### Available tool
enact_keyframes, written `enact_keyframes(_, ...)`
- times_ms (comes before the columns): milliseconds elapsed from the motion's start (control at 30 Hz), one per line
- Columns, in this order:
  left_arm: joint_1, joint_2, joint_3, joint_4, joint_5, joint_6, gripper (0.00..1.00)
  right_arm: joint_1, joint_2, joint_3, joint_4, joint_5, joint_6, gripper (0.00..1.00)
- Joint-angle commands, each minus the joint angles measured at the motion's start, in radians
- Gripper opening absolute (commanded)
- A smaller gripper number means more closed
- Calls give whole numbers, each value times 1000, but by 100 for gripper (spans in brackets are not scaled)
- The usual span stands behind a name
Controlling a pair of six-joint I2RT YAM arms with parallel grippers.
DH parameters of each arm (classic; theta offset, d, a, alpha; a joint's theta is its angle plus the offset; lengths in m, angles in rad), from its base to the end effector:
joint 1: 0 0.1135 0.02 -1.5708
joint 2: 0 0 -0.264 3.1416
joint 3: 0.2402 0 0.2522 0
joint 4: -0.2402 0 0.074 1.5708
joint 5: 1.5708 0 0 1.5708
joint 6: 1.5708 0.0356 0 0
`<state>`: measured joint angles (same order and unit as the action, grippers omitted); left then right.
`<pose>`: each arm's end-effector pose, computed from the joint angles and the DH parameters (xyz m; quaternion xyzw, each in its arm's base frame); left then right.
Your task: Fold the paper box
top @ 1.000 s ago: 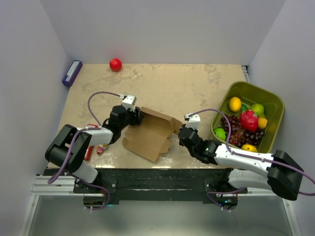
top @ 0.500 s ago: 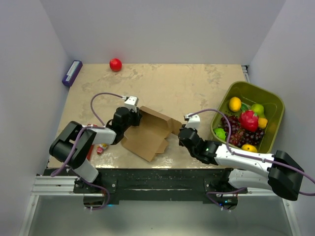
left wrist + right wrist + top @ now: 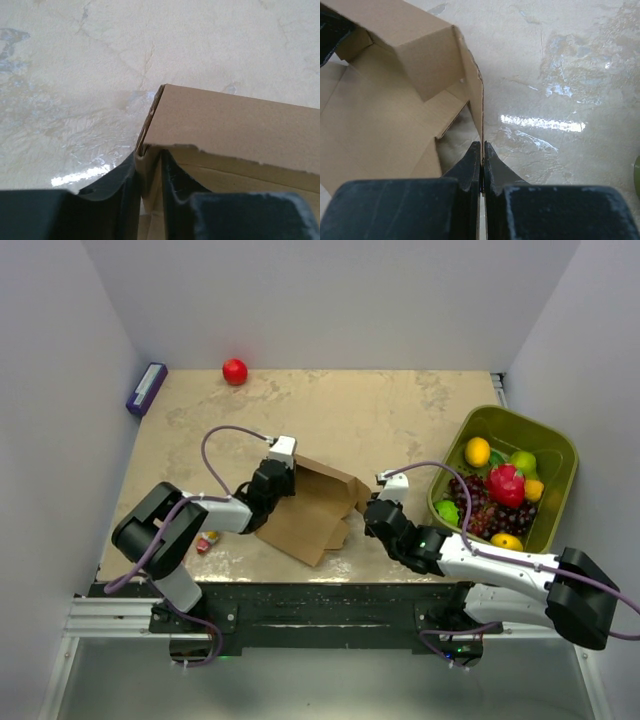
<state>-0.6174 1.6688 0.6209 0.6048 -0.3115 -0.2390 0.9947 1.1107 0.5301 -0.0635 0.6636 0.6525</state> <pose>0.2653 -0.1750 0.1477 0.0756 0.8357 -0.1000 0.5347 0.1394 0.1743 0.2046 -0.0005 0.8582 0.1120 0.5009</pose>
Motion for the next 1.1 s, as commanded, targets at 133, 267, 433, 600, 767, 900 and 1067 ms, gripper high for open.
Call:
enact_keyframes(133,-2,-116,-67,26,3,-26,61,5,-18,-1,7,36,1,15)
enact_keyframes(267,-1,-201,-108,1,70,-51,73,4,-57,14,-19,34,-2,42)
enact_keyframes(433,-1,-296,-121,-98,153,-74,80,5,-126,36,-45,-25,-36,68)
enact_keyframes(600,11,-492,-109,-295,193,-109,85,4,-210,120,-102,-117,-42,73)
enact_keyframes(767,191,-557,60,-529,475,-180,87,4,-180,312,-154,-325,87,82)
enact_keyframes(900,286,-460,221,-680,667,-132,89,-10,-83,390,-171,-394,167,81)
enact_keyframes(1067,318,-273,379,-784,778,-30,87,-227,-20,276,-89,-585,234,72)
